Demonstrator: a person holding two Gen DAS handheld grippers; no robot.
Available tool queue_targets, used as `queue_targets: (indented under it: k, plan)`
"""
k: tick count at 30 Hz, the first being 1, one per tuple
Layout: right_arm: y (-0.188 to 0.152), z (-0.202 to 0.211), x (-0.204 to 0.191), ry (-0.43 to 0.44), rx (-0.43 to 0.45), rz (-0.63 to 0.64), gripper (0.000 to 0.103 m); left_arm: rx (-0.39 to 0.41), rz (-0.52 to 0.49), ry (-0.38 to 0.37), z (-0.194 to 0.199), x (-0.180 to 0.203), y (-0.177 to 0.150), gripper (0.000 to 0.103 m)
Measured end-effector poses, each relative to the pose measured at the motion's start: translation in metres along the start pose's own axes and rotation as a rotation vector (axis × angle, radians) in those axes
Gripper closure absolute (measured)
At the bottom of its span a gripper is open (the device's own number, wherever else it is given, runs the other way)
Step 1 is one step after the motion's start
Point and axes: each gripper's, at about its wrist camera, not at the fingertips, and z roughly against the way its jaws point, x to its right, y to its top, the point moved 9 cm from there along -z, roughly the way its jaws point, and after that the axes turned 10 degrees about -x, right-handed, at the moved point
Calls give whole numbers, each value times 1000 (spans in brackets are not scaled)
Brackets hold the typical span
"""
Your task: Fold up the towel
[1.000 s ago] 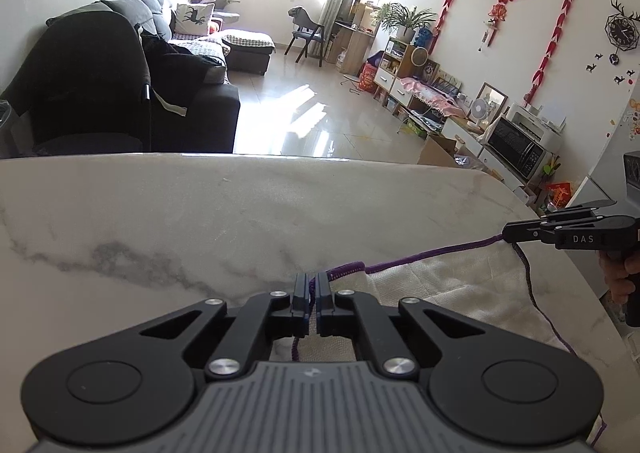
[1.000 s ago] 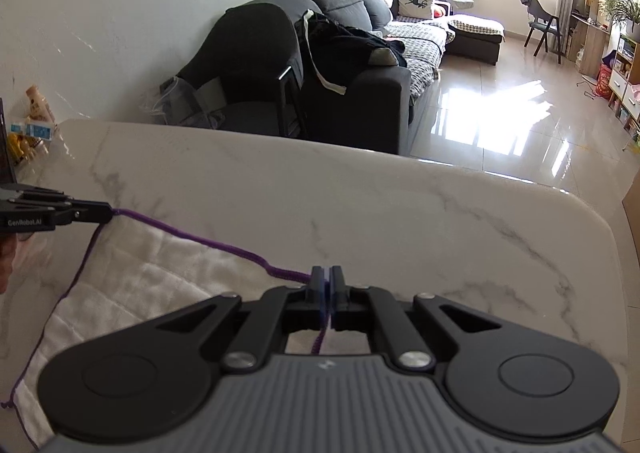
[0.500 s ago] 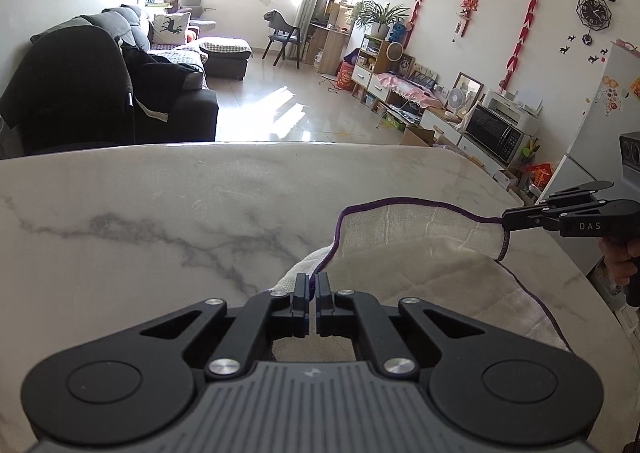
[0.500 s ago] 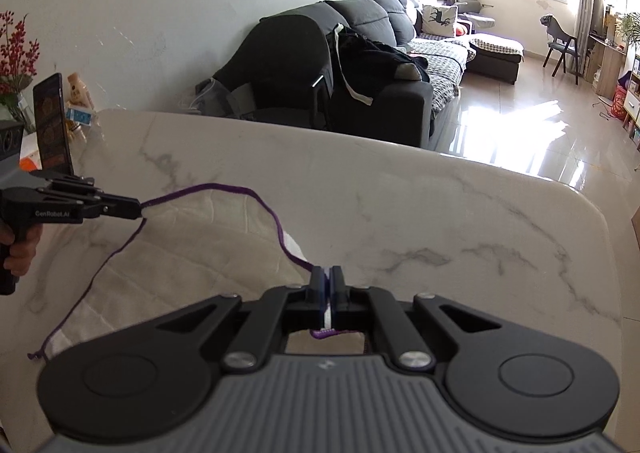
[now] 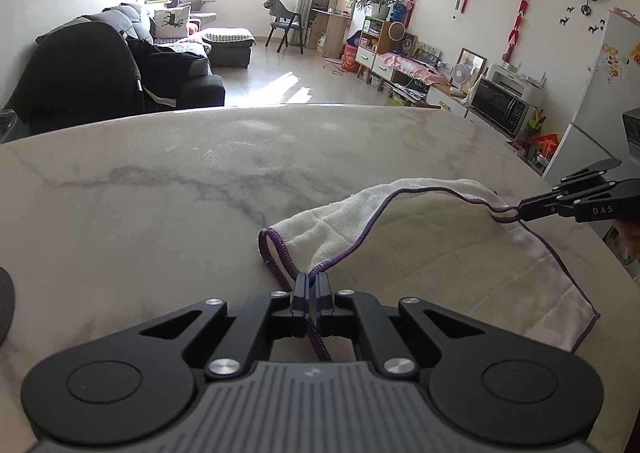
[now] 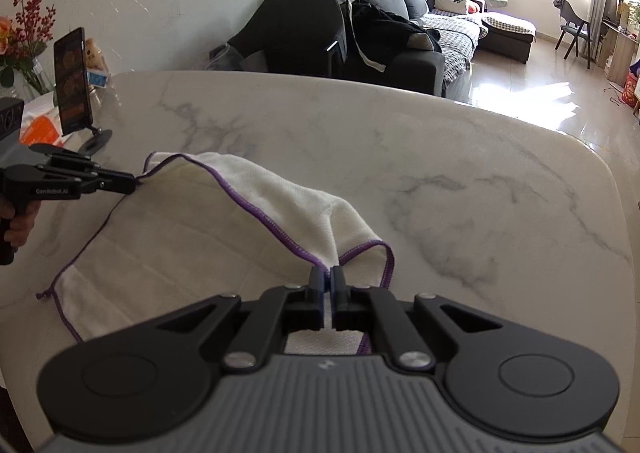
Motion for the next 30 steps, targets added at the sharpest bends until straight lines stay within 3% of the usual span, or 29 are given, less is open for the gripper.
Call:
queue_targets:
  k: [5, 7, 9, 11, 22, 30]
  plan:
    - [-8, 2, -10, -32, 4, 30, 86, 19, -166, 129, 1, 10, -1, 93]
    - [-9, 1, -15, -59, 2, 57, 86, 26, -217, 169, -3, 10, 0, 91]
    - [-9, 0, -22, -94, 8, 90, 86, 33, -269, 209, -7, 10, 1, 75]
    - [-8, 0, -28, -112, 15, 115, 86, 39, -321, 249, -11, 11, 2, 66]
    - [-9, -2, -39, -134, 10, 176, 81, 72, -598, 461, -32, 14, 9, 66]
    - [-8, 1, -45, -152, 27, 220, 72, 96, -692, 501, -49, 10, 12, 65]
